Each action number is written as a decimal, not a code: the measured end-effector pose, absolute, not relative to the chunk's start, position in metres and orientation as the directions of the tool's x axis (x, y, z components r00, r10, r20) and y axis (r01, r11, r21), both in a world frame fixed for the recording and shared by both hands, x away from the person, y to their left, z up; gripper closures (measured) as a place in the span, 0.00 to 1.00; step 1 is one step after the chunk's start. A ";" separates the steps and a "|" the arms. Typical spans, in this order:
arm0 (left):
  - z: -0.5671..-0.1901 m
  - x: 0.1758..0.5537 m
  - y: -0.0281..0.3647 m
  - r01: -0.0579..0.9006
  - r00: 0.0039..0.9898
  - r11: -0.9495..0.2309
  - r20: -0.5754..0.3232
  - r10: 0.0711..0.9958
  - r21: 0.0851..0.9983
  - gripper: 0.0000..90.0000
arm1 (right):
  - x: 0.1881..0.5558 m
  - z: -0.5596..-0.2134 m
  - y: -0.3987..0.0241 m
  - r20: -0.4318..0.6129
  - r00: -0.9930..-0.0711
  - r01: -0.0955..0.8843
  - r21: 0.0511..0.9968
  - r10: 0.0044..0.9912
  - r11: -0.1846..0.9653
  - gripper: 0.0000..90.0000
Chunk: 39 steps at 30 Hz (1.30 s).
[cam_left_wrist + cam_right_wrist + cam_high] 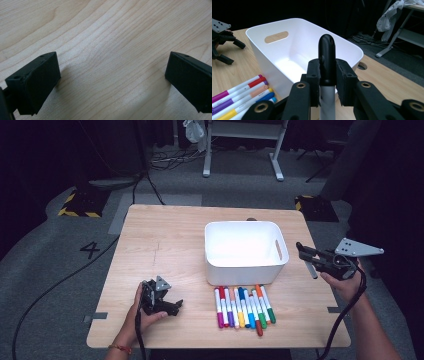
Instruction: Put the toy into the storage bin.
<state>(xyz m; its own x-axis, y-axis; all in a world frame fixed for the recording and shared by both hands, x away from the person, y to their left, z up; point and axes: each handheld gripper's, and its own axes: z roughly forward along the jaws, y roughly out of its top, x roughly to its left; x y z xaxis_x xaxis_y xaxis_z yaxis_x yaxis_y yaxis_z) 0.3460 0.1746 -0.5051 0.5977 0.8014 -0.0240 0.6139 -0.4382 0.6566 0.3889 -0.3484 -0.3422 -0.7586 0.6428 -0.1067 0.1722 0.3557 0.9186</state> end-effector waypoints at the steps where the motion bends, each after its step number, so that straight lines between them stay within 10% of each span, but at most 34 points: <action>1: -0.505 0.346 0.175 0.613 0.599 -0.441 -0.022 0.800 0.655 0.00 | 0.391 -0.339 -0.346 -0.117 -0.761 0.163 0.917 0.638 0.363 0.83; 22: -0.505 0.346 0.175 0.615 0.598 -0.437 -0.026 0.801 0.657 0.00 | 0.430 -0.292 -0.269 -0.180 -0.862 0.061 0.890 0.473 0.451 0.83; 39: -0.505 0.346 0.175 0.613 0.599 -0.440 -0.022 0.801 0.656 0.00 | 0.452 -0.326 -0.205 -0.165 -0.920 0.123 0.741 0.357 0.660 0.83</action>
<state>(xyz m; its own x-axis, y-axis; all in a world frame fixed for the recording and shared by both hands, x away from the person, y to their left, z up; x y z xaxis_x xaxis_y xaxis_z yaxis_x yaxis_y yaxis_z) 0.3461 0.1748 -0.5050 0.5989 0.8005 -0.0222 0.6129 -0.4403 0.6561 0.4522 -0.2053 -0.3262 -0.9196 0.3566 -0.1647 0.1234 0.6604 0.7407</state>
